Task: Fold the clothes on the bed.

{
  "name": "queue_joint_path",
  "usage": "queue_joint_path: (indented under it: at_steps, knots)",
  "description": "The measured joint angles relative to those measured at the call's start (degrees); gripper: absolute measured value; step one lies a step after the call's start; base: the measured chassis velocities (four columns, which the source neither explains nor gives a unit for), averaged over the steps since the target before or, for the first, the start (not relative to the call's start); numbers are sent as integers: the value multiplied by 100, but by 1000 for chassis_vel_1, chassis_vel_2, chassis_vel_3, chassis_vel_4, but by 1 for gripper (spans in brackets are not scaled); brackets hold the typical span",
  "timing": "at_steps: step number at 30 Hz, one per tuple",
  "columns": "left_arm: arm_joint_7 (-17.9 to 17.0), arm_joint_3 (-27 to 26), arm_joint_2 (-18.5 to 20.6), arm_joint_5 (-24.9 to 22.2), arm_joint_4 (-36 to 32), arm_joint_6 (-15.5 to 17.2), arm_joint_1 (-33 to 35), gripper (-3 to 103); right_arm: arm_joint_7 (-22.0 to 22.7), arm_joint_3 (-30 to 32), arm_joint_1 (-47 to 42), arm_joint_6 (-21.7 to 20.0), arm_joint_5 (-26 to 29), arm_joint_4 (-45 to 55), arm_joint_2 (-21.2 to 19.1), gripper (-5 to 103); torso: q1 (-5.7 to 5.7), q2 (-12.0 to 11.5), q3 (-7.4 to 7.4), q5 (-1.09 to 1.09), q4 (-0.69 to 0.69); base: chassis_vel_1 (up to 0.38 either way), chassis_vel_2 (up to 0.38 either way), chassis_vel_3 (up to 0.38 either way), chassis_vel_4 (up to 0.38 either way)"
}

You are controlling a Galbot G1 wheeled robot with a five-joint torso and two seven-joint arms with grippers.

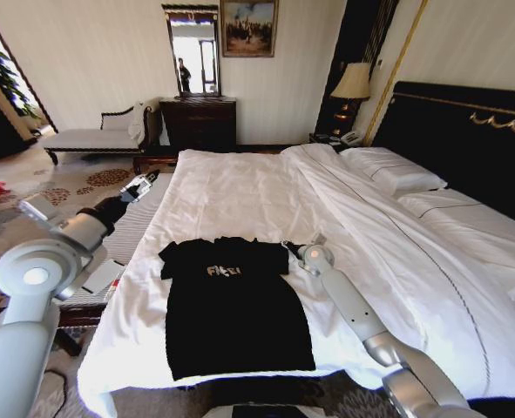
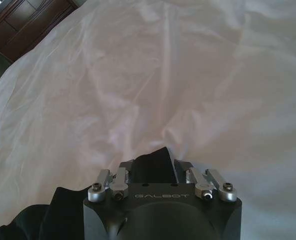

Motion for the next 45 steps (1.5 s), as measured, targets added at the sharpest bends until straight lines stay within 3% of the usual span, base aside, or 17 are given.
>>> queue_joint_path:
  at_steps: [6, 9, 13, 32, 34, 37, 40, 42, 45]
  knots:
    - [-7, -27, -5, 30, -13, 9, 46, 100, -14, -19, -1, 14, -9, 33, -12, 30, 0, 0, 0, 0, 1, 0, 0, 0, 0]
    - [-9, -62, -8, 78, -15, 11, 98, 100, -74, -42, -10, 43, -59, 51, -26, 14, 0, 0, 0, 0, 0, 0, 0, 0, 0]
    - [-10, -85, -10, 115, -15, 11, 136, 100, -135, -66, -33, 74, -116, 71, -40, 2, 0, 0, 0, 0, 1, 0, 0, 0, 0]
    - [-18, -42, -122, 270, 23, 11, 163, 100, -67, -73, -181, 202, -226, 369, -191, -2, -1, 0, 0, 1, 0, 0, 0, 0, 0]
    - [-18, -36, -132, 285, 19, 11, 174, 100, -59, -48, -131, 187, -219, 245, -140, 9, -1, 0, 0, 0, 0, 0, 0, 0, 0]
    - [-18, -36, -131, 292, 18, 11, 179, 100, -67, -43, -99, 175, -214, 173, -117, 14, -1, 0, 0, 0, 1, 0, 0, 0, 0]
    - [-18, -51, -104, 293, 19, 11, 182, 100, -78, -40, -49, 160, -210, 36, -54, 30, -1, 0, 0, 0, 0, 0, 0, 0, 0]
    - [-18, -52, -101, 293, 20, 11, 181, 100, -79, -40, -45, 159, -210, 19, -45, 30, -1, 0, 0, 1, 1, 0, 0, 0, 0]
    - [-17, -52, -99, 293, 31, 12, 176, 100, -95, -50, -31, 155, -211, -46, -14, 46, 0, 0, 0, 0, 0, 0, 0, 0, 0]
